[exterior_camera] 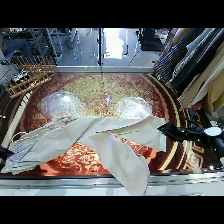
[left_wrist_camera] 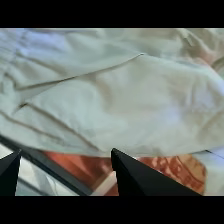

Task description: Fold the clothes and pants, and hang the long-sleeved shirts on hangers.

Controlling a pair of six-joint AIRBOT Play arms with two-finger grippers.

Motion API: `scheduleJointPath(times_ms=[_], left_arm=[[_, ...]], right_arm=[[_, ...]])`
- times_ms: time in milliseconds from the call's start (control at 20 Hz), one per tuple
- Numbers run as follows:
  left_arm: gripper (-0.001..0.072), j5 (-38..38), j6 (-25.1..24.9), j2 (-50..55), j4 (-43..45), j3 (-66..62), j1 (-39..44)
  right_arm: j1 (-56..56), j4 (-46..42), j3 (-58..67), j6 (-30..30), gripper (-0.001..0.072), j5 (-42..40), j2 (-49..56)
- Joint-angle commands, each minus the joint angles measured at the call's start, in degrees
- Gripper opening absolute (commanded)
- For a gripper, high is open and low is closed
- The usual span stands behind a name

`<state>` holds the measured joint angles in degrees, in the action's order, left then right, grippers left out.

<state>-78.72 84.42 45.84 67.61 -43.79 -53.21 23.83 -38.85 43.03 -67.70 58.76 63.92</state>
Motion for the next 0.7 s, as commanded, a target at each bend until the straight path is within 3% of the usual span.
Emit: scheduleJointPath(times_ms=[0, 150, 250, 500, 650], left_arm=[[0.0581, -2.1, 7.6, -6.9, 5.7, 6.5, -4.3], [0.0581, -1.7, 7.5, -6.3, 4.9, 8.9, -3.5], [0.0648, -0.3, 7.6, -6.3, 4.9, 9.2, -3.6], [0.0648, 2.7, 7.9, -3.6, 7.9, 9.4, -4.4], [0.0648, 9.0, 8.4, 0.9, 6.7, 9.4, -4.5]], right_arm=[[2.2, 7.7, -5.8, 1.0, 0.0542, -4.3, -0.7], [2.2, 7.0, -5.8, -0.2, 0.0540, -7.0, -0.5], [2.2, 6.4, -5.8, -0.1, 0.0529, -7.0, -0.5], [2.2, 5.8, -5.8, 0.0, 0.0512, -3.6, -0.5], [2.2, 5.6, -5.8, 1.4, 0.0512, -1.4, -0.5]])
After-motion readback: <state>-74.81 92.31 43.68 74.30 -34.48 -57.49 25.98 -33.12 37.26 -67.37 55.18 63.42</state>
